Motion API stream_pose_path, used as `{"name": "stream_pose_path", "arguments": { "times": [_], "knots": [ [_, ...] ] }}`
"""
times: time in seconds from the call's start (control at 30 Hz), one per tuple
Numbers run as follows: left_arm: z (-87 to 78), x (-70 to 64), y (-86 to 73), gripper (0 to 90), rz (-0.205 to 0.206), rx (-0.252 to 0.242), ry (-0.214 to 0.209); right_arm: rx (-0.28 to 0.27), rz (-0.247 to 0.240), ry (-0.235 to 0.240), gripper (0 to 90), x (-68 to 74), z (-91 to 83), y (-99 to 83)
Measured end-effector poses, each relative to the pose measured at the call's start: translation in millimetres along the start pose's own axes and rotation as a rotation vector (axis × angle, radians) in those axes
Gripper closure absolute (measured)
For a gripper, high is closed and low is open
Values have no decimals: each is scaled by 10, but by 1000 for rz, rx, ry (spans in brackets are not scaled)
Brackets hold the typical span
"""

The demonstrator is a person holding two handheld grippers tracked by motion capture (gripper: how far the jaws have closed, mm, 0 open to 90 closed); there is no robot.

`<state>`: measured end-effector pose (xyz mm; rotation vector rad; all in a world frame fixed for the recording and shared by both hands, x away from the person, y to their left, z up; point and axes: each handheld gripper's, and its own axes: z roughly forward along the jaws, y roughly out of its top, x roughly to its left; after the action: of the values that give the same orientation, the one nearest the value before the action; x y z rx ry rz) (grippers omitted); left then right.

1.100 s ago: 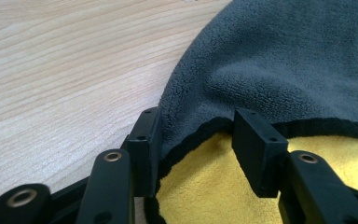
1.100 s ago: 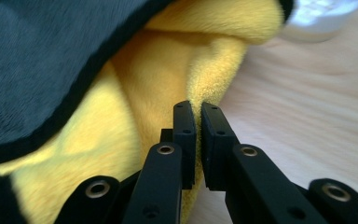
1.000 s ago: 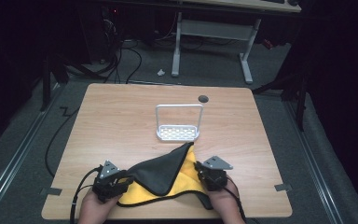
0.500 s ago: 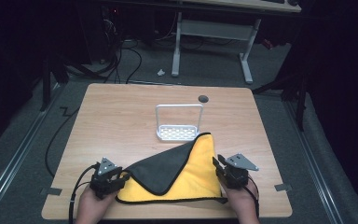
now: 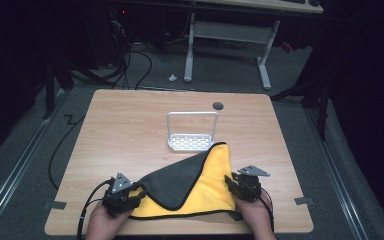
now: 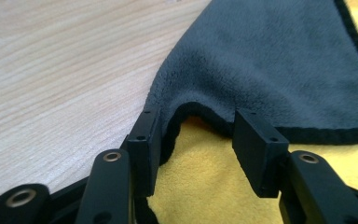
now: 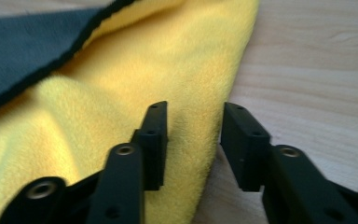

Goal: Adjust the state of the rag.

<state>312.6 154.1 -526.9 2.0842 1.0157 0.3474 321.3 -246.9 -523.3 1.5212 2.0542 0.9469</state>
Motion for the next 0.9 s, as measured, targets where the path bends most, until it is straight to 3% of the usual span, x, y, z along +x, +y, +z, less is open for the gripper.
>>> {"name": "stream_pose_path", "arguments": {
  "times": [0.03, 0.13, 0.17, 0.2, 0.23, 0.27, 0.3, 0.37, 0.6, 0.63, 0.67, 0.73, 0.9],
  "knots": [
    [17, -1, -9, 529, 6, 1, 7, -2, -17, -8, 842, 21, -6, 4],
    [22, -7, -10, 537, 13, 2, 12, -35, -36, -38, 859, 38, -79, 47],
    [29, -17, -12, 551, 21, 0, 11, -114, -43, -65, 854, 16, -263, 136],
    [29, -17, -12, 556, 21, 0, 11, -114, -43, -65, 854, 16, -263, 136],
    [40, -40, -5, 556, 34, 4, 21, -202, -52, -82, 796, 25, -492, 227],
    [40, -40, -5, 557, 34, 4, 21, -202, -52, -82, 796, 25, -492, 227],
    [50, -59, -1, 556, 48, 5, 35, -262, -70, -128, 751, 37, -651, 268],
    [45, -48, 1, 556, 42, 8, 25, -274, -63, -130, 737, 8, -703, 266],
    [-38, 64, -30, 572, -3, 17, 13, -173, -15, -116, 721, -163, -471, 128],
    [-71, 93, -33, 570, -21, 18, 11, -125, -2, -95, 703, -210, -344, 80],
    [-71, 93, -33, 566, -21, 18, 11, -125, -2, -95, 703, -210, -344, 80],
    [-116, 61, -13, 557, 4, 4, 22, -72, -5, -62, 684, -172, -222, 28],
    [-148, -46, 35, 540, 45, -59, 10, -19, -55, -29, 678, -15, -222, -60]
  ]
}}
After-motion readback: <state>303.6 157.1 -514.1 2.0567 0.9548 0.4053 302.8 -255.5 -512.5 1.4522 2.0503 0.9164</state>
